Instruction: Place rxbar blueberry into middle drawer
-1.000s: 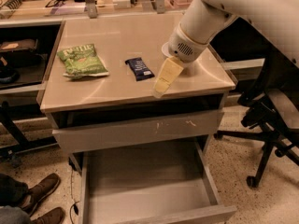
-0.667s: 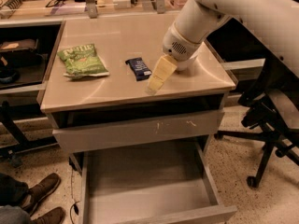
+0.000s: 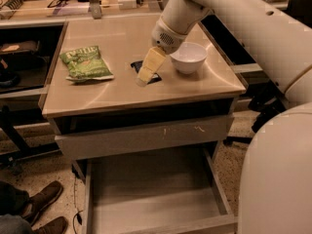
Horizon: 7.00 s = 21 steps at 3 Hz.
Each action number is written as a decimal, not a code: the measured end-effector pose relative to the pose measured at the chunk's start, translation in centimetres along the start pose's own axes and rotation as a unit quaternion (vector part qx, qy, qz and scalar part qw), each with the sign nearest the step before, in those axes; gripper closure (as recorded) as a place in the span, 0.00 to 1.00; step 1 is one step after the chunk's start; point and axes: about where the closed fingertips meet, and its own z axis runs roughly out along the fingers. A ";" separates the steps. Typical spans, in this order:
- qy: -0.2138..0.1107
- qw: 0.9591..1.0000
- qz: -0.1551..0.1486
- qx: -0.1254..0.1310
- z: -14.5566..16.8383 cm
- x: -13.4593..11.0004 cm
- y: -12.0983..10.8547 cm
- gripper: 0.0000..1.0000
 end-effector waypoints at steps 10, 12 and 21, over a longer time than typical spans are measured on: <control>0.023 0.998 0.029 -0.053 6.9 -1.3 -4.5 0.16; 0.023 0.998 0.029 -0.053 6.9 -1.3 -4.5 0.62; 0.018 0.999 -0.029 0.004 5.1 0.9 2.2 1.00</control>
Offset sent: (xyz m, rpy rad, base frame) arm 0.0165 -0.0047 -0.0075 0.0650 0.0208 -0.0182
